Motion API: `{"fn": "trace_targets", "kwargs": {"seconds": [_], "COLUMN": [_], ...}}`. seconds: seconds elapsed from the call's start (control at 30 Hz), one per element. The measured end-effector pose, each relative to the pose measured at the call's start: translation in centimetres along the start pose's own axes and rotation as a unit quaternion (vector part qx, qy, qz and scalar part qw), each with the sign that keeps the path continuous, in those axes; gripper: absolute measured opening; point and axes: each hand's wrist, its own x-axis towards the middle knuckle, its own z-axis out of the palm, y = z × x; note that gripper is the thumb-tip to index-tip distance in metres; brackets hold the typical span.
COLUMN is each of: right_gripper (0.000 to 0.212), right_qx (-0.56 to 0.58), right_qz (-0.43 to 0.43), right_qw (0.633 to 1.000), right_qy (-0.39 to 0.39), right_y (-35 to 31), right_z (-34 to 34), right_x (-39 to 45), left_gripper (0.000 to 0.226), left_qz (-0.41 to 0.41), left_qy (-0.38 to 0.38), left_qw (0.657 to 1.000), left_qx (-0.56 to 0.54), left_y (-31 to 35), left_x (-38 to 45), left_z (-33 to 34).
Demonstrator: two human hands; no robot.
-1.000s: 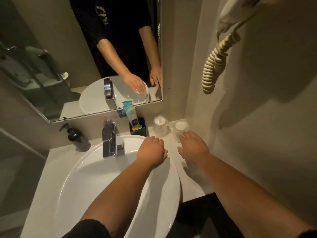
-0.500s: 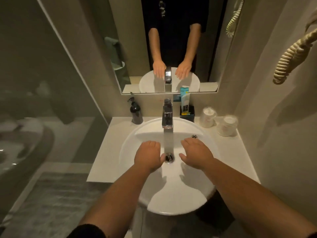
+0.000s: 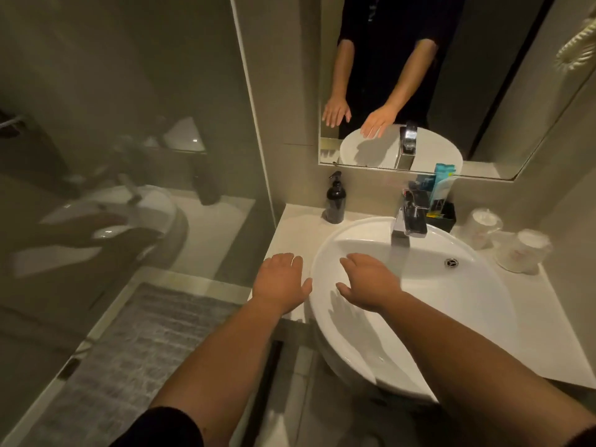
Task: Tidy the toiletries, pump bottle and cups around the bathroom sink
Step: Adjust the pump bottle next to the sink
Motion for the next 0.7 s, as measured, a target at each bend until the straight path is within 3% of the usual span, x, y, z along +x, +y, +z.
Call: {"fn": "trace_targets", "kwargs": {"seconds": [0.23, 0.53, 0.7], "right_gripper": [0.057, 0.047, 0.052], "right_qx": [0.006, 0.024, 0.038], "right_qz": [-0.015, 0.004, 0.038], "right_qw": [1.000, 1.000, 0.999], "right_qy": [0.010, -0.003, -0.008], "right_y": [-0.3, 4.0, 5.9], "right_z": [0.0, 0.4, 0.8], "right_x": [5.2, 13.6, 16.5], "left_gripper": [0.048, 0.047, 0.048], "left_qz": [-0.008, -0.016, -0.002], "left_qy": [-0.017, -0.027, -0.035], "left_qw": [1.000, 1.000, 0.999], "left_qx": [0.012, -0.002, -0.019], "left_y": [-2.2, -1.3, -0.6], "left_x": [3.6, 13.1, 17.3], "left_z": [0.6, 2.4, 3.4]}}
